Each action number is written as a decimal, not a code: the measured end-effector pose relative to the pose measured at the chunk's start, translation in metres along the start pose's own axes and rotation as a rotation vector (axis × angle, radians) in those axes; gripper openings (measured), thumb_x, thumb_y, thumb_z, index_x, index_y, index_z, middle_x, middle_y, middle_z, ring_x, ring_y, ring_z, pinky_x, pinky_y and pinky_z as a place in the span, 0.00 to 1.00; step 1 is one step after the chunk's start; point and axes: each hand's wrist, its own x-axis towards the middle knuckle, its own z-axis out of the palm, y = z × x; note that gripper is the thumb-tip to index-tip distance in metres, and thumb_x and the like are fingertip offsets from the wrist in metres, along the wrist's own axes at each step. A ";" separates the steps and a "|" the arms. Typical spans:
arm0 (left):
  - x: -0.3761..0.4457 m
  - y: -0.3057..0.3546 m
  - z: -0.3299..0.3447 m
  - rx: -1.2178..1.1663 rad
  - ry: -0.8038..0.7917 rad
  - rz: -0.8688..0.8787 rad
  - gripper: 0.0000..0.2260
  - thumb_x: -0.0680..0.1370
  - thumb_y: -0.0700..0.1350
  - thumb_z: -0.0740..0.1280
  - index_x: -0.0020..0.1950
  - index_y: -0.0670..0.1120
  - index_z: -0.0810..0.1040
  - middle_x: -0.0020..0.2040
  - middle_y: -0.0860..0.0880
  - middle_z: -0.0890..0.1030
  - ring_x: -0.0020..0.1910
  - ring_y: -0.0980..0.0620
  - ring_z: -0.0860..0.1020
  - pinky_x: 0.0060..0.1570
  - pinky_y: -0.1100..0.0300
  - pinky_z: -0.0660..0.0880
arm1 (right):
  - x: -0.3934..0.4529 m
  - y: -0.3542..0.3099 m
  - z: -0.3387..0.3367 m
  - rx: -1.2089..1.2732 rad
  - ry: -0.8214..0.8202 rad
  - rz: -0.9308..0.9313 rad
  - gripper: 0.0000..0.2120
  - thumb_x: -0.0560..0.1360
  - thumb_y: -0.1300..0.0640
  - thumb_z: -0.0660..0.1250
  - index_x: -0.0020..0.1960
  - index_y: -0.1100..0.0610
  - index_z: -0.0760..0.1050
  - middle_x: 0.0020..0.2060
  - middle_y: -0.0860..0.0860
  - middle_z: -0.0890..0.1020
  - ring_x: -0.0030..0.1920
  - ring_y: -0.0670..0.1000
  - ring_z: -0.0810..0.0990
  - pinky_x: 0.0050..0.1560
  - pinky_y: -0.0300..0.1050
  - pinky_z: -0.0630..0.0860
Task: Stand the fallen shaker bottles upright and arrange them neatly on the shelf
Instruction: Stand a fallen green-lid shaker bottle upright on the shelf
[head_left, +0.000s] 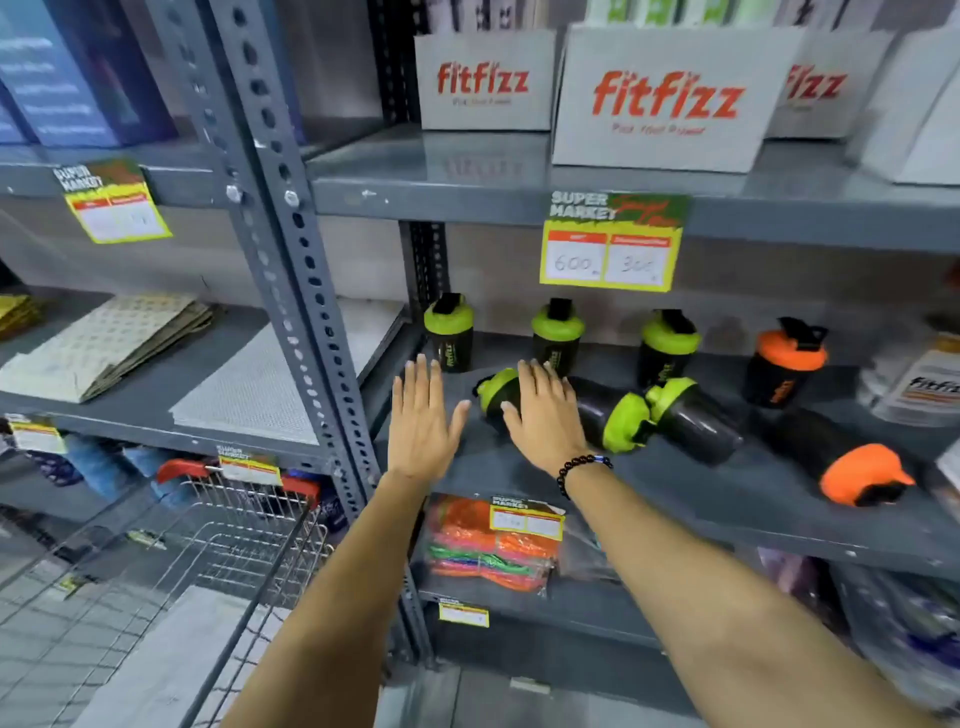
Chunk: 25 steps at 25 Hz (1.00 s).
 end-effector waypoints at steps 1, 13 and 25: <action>0.004 -0.010 0.009 -0.008 -0.044 -0.032 0.41 0.73 0.67 0.31 0.76 0.39 0.48 0.77 0.38 0.51 0.77 0.41 0.48 0.75 0.49 0.42 | 0.010 -0.003 0.007 -0.014 -0.038 0.034 0.30 0.78 0.49 0.56 0.75 0.62 0.54 0.74 0.60 0.62 0.74 0.60 0.59 0.72 0.57 0.60; 0.022 -0.057 0.078 -0.007 -0.311 -0.147 0.31 0.81 0.57 0.50 0.76 0.38 0.49 0.78 0.39 0.50 0.77 0.42 0.46 0.77 0.47 0.41 | 0.073 -0.019 0.041 -0.155 -0.282 0.268 0.49 0.63 0.39 0.74 0.74 0.56 0.54 0.68 0.62 0.65 0.67 0.63 0.66 0.62 0.55 0.68; 0.023 -0.065 0.088 0.002 -0.345 -0.168 0.36 0.78 0.63 0.49 0.76 0.39 0.50 0.78 0.40 0.52 0.77 0.43 0.48 0.77 0.47 0.43 | 0.107 -0.042 0.031 0.389 0.023 0.198 0.40 0.59 0.44 0.76 0.64 0.57 0.64 0.60 0.57 0.76 0.61 0.60 0.71 0.62 0.52 0.69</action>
